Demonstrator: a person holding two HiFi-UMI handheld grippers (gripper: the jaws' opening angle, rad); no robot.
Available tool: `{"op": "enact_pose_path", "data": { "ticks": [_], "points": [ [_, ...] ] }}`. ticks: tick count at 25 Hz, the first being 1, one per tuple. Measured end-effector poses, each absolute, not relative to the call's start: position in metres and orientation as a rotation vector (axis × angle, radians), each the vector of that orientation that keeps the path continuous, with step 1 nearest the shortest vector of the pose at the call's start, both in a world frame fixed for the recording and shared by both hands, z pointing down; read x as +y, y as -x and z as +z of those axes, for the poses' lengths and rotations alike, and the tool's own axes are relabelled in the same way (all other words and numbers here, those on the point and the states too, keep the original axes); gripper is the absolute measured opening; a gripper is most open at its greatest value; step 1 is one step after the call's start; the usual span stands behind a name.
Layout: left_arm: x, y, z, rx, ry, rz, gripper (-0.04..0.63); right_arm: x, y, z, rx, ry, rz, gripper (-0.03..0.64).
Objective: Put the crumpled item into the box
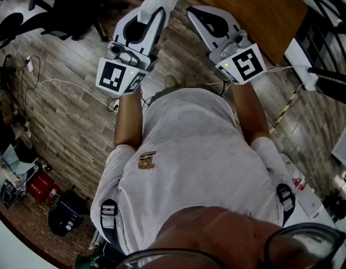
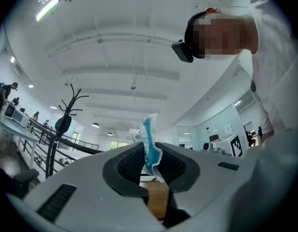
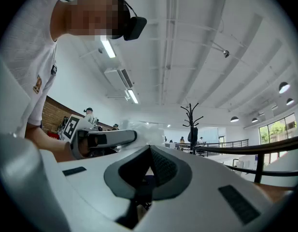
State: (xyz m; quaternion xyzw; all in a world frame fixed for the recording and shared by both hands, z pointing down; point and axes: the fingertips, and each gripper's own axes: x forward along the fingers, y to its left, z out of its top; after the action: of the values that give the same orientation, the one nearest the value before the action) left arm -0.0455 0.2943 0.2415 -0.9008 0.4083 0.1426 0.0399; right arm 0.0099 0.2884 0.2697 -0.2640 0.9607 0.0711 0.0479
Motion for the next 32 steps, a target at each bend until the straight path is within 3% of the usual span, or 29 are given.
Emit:
{"op": "enact_pose_path", "data": {
  "ticks": [32],
  "points": [
    [0.258,0.133,0.256,1.178,2.815,0.458,0.078,0.253,0.069,0.280,2.921,0.907,0.170,0.032]
  ]
}}
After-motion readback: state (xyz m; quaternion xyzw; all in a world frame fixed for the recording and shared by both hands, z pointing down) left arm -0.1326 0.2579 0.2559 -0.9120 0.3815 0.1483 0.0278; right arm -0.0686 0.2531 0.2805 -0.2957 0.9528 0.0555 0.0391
